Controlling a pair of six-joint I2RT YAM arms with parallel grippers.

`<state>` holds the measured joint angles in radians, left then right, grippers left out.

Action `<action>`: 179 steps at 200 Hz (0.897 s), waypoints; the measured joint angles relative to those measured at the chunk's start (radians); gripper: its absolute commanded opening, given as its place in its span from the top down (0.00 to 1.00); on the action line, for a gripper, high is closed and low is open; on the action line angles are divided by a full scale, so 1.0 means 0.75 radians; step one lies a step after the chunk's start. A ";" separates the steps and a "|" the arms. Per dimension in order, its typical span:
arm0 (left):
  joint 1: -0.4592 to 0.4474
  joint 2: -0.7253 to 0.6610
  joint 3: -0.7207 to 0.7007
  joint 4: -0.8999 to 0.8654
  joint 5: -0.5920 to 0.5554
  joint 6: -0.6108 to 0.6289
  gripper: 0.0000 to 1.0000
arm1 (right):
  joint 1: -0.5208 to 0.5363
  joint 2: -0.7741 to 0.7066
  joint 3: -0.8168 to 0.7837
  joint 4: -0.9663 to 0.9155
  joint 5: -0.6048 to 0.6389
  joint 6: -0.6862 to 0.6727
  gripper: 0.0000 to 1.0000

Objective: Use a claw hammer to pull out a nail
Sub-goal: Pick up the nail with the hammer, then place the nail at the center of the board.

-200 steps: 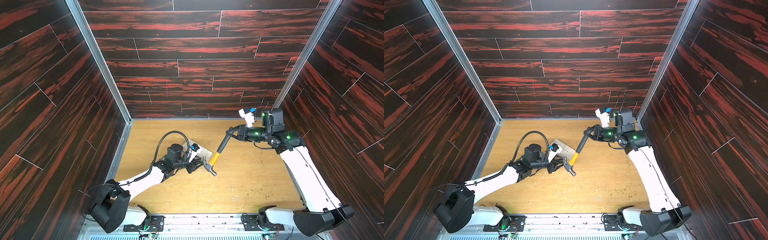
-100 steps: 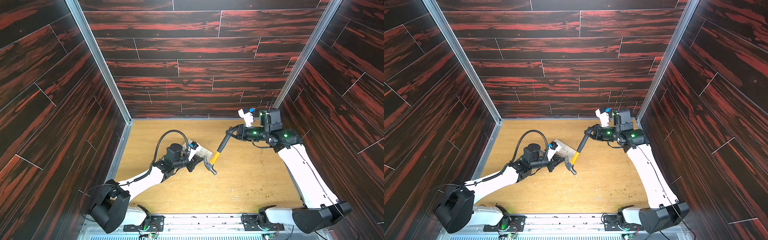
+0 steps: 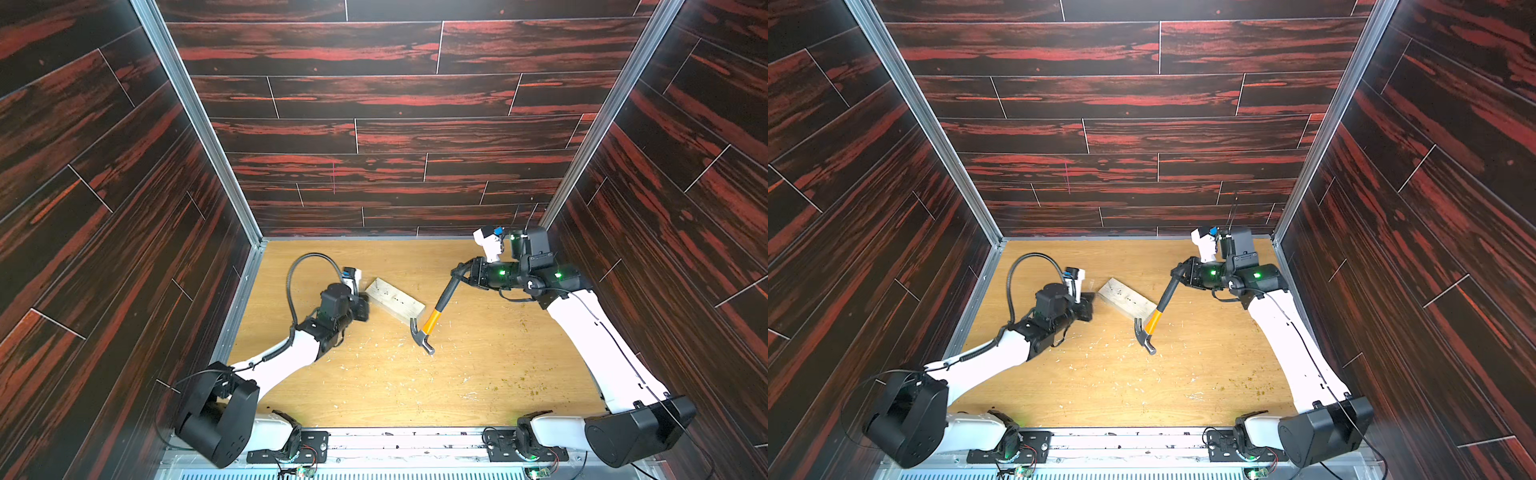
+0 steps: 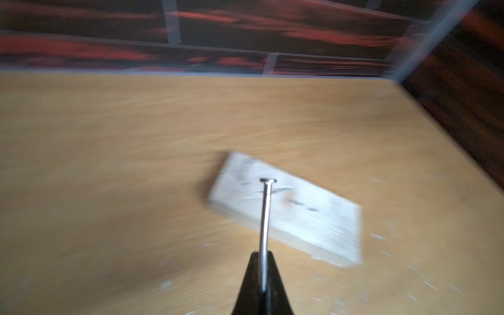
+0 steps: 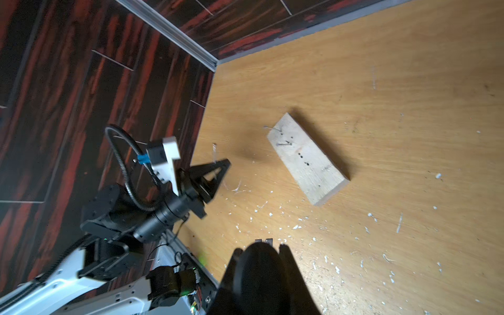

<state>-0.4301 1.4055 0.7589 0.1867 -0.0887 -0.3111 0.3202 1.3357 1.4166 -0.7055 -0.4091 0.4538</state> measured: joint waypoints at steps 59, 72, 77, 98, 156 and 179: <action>0.090 0.422 0.253 -0.382 -0.229 -0.099 1.00 | 0.084 -0.001 -0.055 0.045 0.160 0.025 1.00; 0.090 0.470 0.262 -0.451 -0.250 -0.107 0.95 | 0.095 0.001 -0.061 0.046 0.215 0.028 1.00; 0.090 0.483 0.267 -0.472 -0.254 -0.109 0.94 | 0.099 0.001 -0.063 0.047 0.236 0.029 1.00; 0.090 0.517 0.286 -0.521 -0.256 -0.114 0.88 | 0.120 0.010 -0.070 0.057 0.314 0.034 1.00; 0.090 0.558 0.338 -0.557 -0.242 -0.155 0.80 | 0.190 -0.004 -0.160 0.204 0.494 -0.001 1.00; 0.090 0.527 0.311 -0.552 -0.238 -0.167 0.76 | 0.191 -0.131 -0.347 0.409 0.530 -0.010 1.00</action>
<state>-0.3630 1.8008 0.9924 -0.2276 -0.2668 -0.4366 0.4637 1.2377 1.1564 -0.3988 -0.0116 0.4465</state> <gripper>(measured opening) 0.218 0.205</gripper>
